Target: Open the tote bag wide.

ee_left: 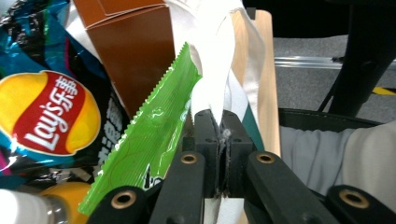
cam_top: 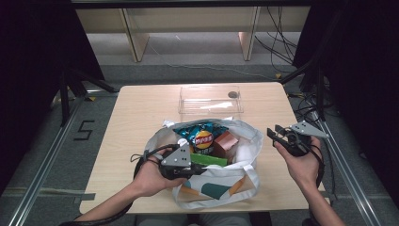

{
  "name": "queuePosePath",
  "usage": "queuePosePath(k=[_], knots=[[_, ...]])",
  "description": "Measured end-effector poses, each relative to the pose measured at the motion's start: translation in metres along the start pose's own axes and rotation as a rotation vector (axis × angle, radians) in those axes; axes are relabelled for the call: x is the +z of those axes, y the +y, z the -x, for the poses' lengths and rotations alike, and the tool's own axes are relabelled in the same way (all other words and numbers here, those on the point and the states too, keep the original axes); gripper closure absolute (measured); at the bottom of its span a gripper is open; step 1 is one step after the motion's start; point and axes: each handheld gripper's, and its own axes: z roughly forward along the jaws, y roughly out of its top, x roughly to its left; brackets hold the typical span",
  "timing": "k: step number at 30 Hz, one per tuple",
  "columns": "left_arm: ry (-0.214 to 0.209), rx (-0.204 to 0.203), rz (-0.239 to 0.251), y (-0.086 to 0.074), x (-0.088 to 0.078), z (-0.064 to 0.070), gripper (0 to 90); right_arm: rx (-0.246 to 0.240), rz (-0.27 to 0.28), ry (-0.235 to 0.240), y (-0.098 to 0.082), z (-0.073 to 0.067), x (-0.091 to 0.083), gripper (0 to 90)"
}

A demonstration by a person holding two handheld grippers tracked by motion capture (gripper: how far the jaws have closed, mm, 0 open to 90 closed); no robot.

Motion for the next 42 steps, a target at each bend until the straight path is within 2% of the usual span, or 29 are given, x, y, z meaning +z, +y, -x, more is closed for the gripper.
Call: queuePosePath(k=[1,2,3,7,8,9,11,13,15,16,18,20,22,23,30,32,35,36,37,38,39,42], knots=[[0.0,-0.004,-0.006,-0.001,0.001,-0.001,86.9,0.027,0.001,-0.013,0.0,-0.003,-0.002,61.5],[0.011,-0.002,-0.01,-0.003,0.004,-0.002,87.0,0.031,0.006,-0.018,0.0,-0.004,-0.001,61.5],[0.013,-0.024,-0.023,-0.008,0.01,-0.002,87.1,0.027,-0.028,-0.001,0.0,-0.004,-0.002,61.5],[0.004,-0.05,-0.034,-0.014,0.018,-0.006,87.2,0.051,-0.041,0.0,-0.002,-0.007,0.0,61.3],[0.004,-0.05,-0.034,-0.014,0.018,-0.006,87.2,0.051,-0.041,0.0,-0.002,-0.007,0.0,61.3],[-0.001,-0.074,-0.024,-0.017,0.02,-0.008,87.3,0.039,-0.031,0.004,-0.002,-0.005,0.0,61.3],[0.0,-0.077,-0.028,-0.018,0.021,-0.009,87.3,0.037,-0.015,0.003,-0.002,-0.004,0.0,61.3],[0.002,-0.095,-0.021,-0.022,0.023,-0.008,87.3,0.039,-0.027,-0.006,-0.002,-0.004,-0.001,61.3],[0.008,-0.088,-0.028,-0.024,0.025,-0.007,87.3,0.021,-0.02,-0.006,-0.002,-0.002,-0.001,61.3],[0.01,-0.082,-0.036,-0.026,0.027,-0.007,87.3,0.035,-0.025,-0.006,-0.002,-0.003,-0.001,61.3],[0.02,-0.083,-0.037,-0.027,0.029,-0.006,87.4,0.031,-0.013,0.001,-0.002,-0.003,0.0,61.3],[0.027,-0.075,-0.052,-0.029,0.031,-0.007,87.4,0.007,-0.011,0.009,-0.002,-0.002,0.001,61.3],[0.033,-0.075,-0.063,-0.033,0.035,-0.008,87.4,0.005,-0.011,0.01,-0.002,-0.002,0.001,61.2],[0.035,-0.08,-0.067,-0.034,0.036,-0.008,87.4,0.034,-0.017,0.005,-0.002,-0.004,0.0,61.2],[0.045,-0.11,-0.094,-0.047,0.049,-0.013,87.5,0.033,-0.014,0.003,-0.002,-0.003,0.0,61.2],[0.051,-0.106,-0.104,-0.049,0.051,-0.014,87.5,0.009,-0.016,-0.001,-0.002,-0.002,0.0,61.2],[0.057,-0.104,-0.11,-0.051,0.054,-0.013,87.5,0.008,-0.028,0.0,-0.001,-0.001,-0.001,61.2],[0.052,-0.088,-0.13,-0.051,0.054,-0.014,87.5,0.009,-0.025,0.0,-0.001,-0.002,0.0,61.2],[0.059,-0.084,-0.132,-0.053,0.057,-0.013,87.5,0.037,-0.027,0.003,-0.002,-0.004,0.0,61.2],[0.059,-0.084,-0.132,-0.053,0.057,-0.013,87.5,0.037,-0.027,0.003,-0.002,-0.004,0.0,61.2],[0.056,-0.088,-0.136,-0.054,0.058,-0.013,87.5,0.008,-0.019,0.014,-0.001,-0.002,0.001,61.2],[0.057,-0.073,-0.157,-0.057,0.061,-0.013,87.5,0.015,-0.02,0.018,-0.001,-0.002,0.001,61.1]])
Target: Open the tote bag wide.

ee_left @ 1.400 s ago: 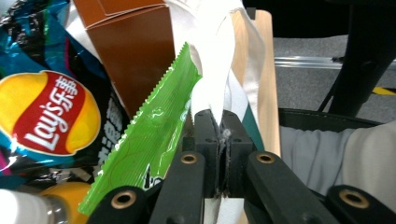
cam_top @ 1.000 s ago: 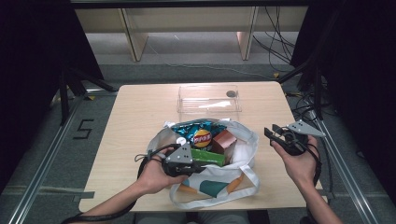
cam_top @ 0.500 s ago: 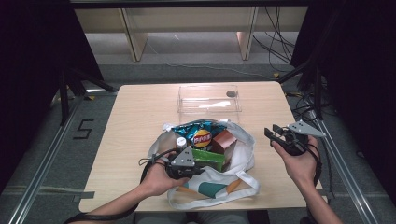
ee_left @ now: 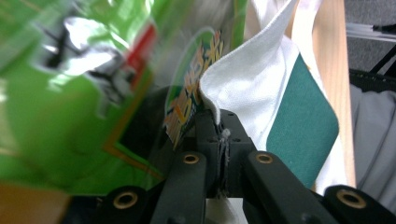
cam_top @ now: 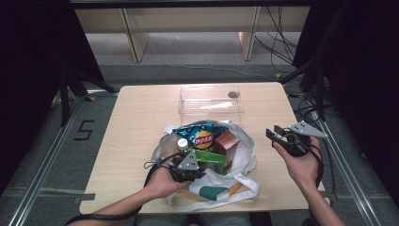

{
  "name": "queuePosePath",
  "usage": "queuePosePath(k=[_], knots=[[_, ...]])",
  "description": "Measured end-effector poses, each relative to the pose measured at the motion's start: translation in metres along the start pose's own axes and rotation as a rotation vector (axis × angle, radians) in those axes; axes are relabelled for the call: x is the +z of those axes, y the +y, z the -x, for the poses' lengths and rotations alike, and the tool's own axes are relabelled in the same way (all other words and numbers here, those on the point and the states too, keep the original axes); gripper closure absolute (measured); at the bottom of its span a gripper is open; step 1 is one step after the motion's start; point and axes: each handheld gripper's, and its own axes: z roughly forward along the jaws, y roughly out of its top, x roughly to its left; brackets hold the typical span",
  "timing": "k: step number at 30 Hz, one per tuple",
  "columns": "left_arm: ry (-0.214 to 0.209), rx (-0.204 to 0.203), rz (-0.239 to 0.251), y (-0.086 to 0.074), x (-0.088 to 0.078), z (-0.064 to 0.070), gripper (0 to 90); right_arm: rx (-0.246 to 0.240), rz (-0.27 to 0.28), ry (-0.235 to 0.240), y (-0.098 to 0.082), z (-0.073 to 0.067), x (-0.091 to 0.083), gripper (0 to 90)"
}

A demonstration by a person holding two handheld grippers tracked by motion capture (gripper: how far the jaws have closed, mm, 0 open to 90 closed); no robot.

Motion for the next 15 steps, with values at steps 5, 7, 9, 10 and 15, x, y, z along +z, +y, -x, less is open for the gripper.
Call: queuePosePath(k=[5,7,9,10,15], knots=[[0.0,0.003,0.007,0.001,-0.001,0.001,86.6,0.019,-0.006,-0.009,0.003,-0.004,-0.002,60.8],[-0.001,0.009,0.009,0.002,-0.003,0.002,80.1,0.007,0.005,0.003,0.005,-0.004,-0.004,60.6],[0.003,0.006,0.046,0.005,-0.01,0.004,75.0,0.004,0.016,0.007,0.007,-0.004,-0.005,60.5],[0.002,0.014,0.055,0.007,-0.015,0.004,69.4,-0.02,0.03,0.01,0.009,-0.003,-0.004,60.4],[0.017,0.009,0.112,0.008,-0.04,0.006,55.7,-0.007,0.031,0.031,0.019,-0.01,-0.009,60.3]])
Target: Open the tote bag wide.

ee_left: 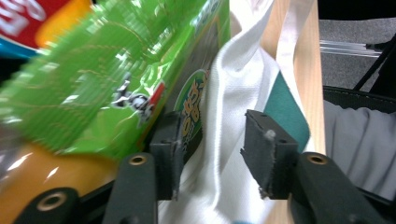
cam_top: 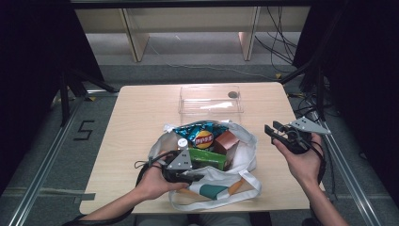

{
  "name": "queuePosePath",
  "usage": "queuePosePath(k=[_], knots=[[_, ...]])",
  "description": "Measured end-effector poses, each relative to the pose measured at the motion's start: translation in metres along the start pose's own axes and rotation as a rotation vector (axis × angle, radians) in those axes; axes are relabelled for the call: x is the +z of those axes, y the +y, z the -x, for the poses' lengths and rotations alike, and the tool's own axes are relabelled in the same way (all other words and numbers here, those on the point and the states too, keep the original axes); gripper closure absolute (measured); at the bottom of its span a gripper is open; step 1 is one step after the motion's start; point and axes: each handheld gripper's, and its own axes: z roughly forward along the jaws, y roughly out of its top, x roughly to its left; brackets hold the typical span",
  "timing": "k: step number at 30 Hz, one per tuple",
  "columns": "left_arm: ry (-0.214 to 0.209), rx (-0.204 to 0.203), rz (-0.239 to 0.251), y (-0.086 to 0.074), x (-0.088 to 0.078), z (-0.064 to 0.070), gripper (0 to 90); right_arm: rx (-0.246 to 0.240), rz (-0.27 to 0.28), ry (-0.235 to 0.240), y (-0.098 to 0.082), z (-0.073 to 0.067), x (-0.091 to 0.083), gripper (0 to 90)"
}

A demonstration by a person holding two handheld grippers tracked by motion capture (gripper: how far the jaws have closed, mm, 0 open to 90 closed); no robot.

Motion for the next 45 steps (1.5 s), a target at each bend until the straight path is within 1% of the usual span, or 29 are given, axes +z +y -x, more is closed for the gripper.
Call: queuePosePath(k=[3,4,5,6,7,8,9,10,12,13,14,15,16,17,18,19,20,22,23,29,30,33,34,36,39,42,43,44,45], knots=[[0.002,-0.005,0.021,0.002,-0.011,0.002,53.9,-0.012,0.021,-0.003,0.003,-0.003,0.001,60.4],[0.01,-0.017,0.042,0.004,-0.025,0.002,53.0,0.001,0.006,0.023,0.006,-0.007,0.0,60.3],[0.01,-0.017,0.042,0.004,-0.025,0.002,52.8,0.001,0.006,0.023,0.006,-0.007,0.0,60.3],[0.022,-0.031,0.057,0.006,-0.04,0.0,52.8,-0.012,0.001,0.052,0.008,-0.01,0.001,60.4],[0.022,-0.031,0.057,0.006,-0.04,0.0,52.5,-0.012,0.001,0.052,0.008,-0.01,0.001,60.4],[0.041,-0.035,0.075,0.007,-0.051,-0.003,52.2,-0.042,-0.012,0.075,0.011,-0.011,0.002,60.5],[0.053,-0.055,0.09,0.007,-0.059,-0.004,52.2,-0.042,-0.012,0.075,0.011,-0.011,0.002,60.5],[0.069,-0.053,0.102,0.008,-0.068,-0.007,52.0,-0.051,-0.016,0.087,0.012,-0.013,0.003,60.7],[0.138,-0.061,0.139,0.008,-0.092,-0.016,51.9,-0.071,-0.028,0.114,0.014,-0.017,0.005,63.3],[0.138,-0.061,0.139,0.008,-0.092,-0.016,51.7,-0.071,-0.028,0.114,0.014,-0.017,0.005,63.3],[0.19,-0.074,0.159,0.007,-0.105,-0.025,51.3,-0.11,-0.011,0.111,0.015,-0.018,0.008,64.3],[0.19,-0.074,0.159,0.007,-0.105,-0.025,50.8,-0.11,-0.011,0.111,0.015,-0.018,0.008,64.3],[0.231,-0.095,0.189,0.007,-0.113,-0.034,50.0,-0.102,-0.032,0.13,0.018,-0.021,0.009,65.0],[0.231,-0.095,0.189,0.007,-0.113,-0.034,49.2,-0.102,-0.032,0.13,0.018,-0.021,0.009,65.0],[0.258,-0.1,0.198,0.006,-0.117,-0.04,49.2,-0.112,-0.022,0.131,0.02,-0.021,0.01,65.3],[0.279,-0.11,0.205,0.005,-0.119,-0.045,48.0,-0.094,-0.043,0.147,0.022,-0.023,0.011,65.6],[0.301,-0.122,0.212,0.003,-0.121,-0.054,45.2,-0.113,-0.04,0.161,0.025,-0.023,0.013,66.3],[0.311,-0.133,0.217,0.001,-0.121,-0.058,42.1,-0.134,-0.052,0.158,0.027,-0.025,0.015,67.2],[0.319,-0.148,0.206,-0.002,-0.12,-0.065,40.2,-0.12,-0.055,0.16,0.026,-0.026,0.016,67.4],[0.3,-0.19,0.189,-0.009,-0.114,-0.076,32.7,-0.14,-0.065,0.198,0.026,-0.025,0.021,68.7],[0.277,-0.213,0.192,-0.011,-0.111,-0.08,32.3,-0.121,-0.08,0.208,0.026,-0.027,0.021,69.0],[0.259,-0.227,0.176,-0.012,-0.108,-0.083,34.2,-0.12,-0.08,0.209,0.026,-0.029,0.023,69.0],[0.234,-0.24,0.179,-0.013,-0.104,-0.085,36.5,-0.136,-0.105,0.229,0.028,-0.03,0.024,68.8],[0.213,-0.234,0.165,-0.013,-0.102,-0.088,39.6,-0.152,-0.117,0.239,0.028,-0.031,0.028,68.3],[0.222,-0.214,0.149,-0.012,-0.1,-0.091,44.1,-0.146,-0.131,0.243,0.028,-0.033,0.031,68.1],[0.249,-0.18,0.105,-0.012,-0.096,-0.094,48.0,-0.161,-0.177,0.249,0.027,-0.034,0.035,68.2],[0.249,-0.177,0.094,-0.012,-0.095,-0.094,50.7,-0.161,-0.169,0.245,0.026,-0.034,0.039,68.6],[0.251,-0.171,0.071,-0.015,-0.089,-0.097,54.2,-0.17,-0.2,0.248,0.024,-0.034,0.042,69.4],[0.251,-0.171,0.071,-0.015,-0.089,-0.097,55.6,-0.17,-0.2,0.248,0.024,-0.034,0.042,69.4]])
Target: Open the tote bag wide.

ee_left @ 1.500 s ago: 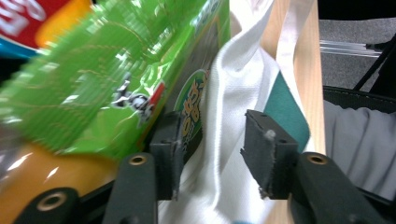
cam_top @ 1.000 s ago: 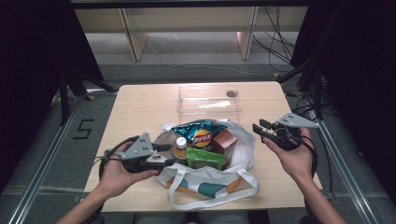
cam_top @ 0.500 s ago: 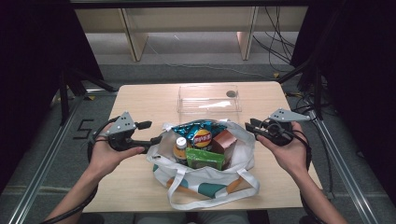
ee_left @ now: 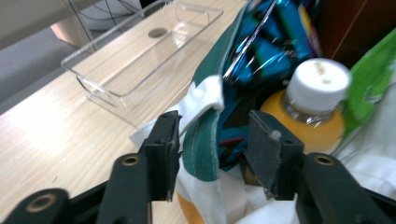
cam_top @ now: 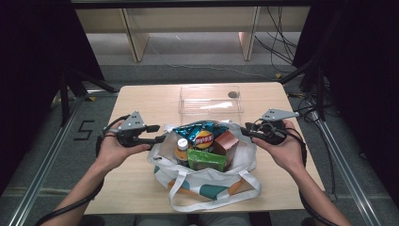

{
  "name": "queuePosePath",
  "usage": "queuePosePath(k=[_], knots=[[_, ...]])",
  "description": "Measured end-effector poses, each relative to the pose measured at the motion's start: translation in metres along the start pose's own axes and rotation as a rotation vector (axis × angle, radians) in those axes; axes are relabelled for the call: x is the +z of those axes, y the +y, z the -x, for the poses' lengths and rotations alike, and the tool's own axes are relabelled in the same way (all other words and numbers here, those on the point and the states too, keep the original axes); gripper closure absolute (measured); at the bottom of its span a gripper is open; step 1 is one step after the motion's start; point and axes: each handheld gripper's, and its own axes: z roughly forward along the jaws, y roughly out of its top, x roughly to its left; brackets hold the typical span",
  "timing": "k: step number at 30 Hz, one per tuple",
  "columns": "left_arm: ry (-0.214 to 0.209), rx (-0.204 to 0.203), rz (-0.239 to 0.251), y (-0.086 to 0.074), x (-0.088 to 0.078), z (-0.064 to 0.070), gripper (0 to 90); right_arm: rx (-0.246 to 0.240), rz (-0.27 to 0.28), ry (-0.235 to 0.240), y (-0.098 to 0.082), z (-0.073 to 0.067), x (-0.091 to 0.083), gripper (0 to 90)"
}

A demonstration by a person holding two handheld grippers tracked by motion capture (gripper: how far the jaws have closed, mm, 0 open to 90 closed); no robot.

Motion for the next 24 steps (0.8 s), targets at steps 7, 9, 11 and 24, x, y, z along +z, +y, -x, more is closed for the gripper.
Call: queuePosePath(k=[7,9,11,24], knots=[[0.014,-0.013,-0.032,-0.01,0.018,-0.008,62.8,0.002,-0.005,-0.027,-0.003,0.003,0.008,78.2],[0.009,-0.037,-0.035,-0.01,0.023,-0.011,68.2,-0.015,-0.024,-0.019,-0.004,0.005,0.01,78.2],[0.011,-0.034,-0.045,-0.009,0.023,-0.011,71.3,-0.006,-0.024,-0.019,-0.004,0.004,0.011,78.1],[0.01,-0.074,-0.052,-0.013,0.036,-0.018,85.3,-0.06,-0.077,-0.003,-0.007,0.008,0.024,87.5]])
